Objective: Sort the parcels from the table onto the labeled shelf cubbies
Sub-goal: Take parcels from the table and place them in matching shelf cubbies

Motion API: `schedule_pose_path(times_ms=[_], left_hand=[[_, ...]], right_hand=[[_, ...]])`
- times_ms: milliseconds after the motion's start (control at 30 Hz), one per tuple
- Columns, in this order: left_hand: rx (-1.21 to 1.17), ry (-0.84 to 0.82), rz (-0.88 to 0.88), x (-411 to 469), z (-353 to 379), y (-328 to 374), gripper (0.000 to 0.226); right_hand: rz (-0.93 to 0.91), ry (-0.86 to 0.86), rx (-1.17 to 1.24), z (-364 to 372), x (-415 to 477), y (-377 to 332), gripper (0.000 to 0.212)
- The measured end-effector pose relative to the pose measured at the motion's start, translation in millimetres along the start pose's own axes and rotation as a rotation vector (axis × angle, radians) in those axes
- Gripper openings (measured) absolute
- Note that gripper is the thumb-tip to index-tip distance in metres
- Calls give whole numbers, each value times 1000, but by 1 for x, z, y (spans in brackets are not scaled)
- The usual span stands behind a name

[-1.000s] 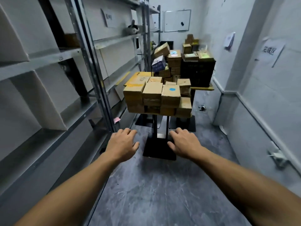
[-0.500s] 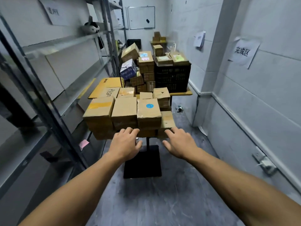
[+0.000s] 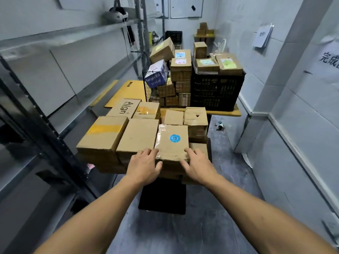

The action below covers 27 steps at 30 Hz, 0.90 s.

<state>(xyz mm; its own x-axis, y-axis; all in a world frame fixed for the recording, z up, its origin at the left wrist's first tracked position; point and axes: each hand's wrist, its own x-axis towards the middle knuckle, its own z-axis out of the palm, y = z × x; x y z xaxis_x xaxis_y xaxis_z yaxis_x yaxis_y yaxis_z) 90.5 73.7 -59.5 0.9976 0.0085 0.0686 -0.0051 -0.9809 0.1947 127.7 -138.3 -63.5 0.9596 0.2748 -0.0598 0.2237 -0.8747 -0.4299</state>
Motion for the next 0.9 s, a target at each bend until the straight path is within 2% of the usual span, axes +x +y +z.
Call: schedule_pose_path(times_ms=[200, 433, 600, 833, 900], left_hand=[[-18, 74, -81, 9, 26, 8, 42], [-305, 102, -201, -3, 42, 21, 45], [-442, 141, -107, -20, 35, 21, 49], [-648, 345, 81, -62, 11, 20, 41], [-752, 388, 80, -73, 4, 18, 43]], right_hand=[[71, -17, 148, 22, 33, 13, 56], [136, 58, 440, 42, 28, 7, 55], [186, 146, 553, 38, 5, 1, 50], [176, 348, 698, 29, -40, -7, 41], [158, 399, 750, 29, -55, -8, 39]])
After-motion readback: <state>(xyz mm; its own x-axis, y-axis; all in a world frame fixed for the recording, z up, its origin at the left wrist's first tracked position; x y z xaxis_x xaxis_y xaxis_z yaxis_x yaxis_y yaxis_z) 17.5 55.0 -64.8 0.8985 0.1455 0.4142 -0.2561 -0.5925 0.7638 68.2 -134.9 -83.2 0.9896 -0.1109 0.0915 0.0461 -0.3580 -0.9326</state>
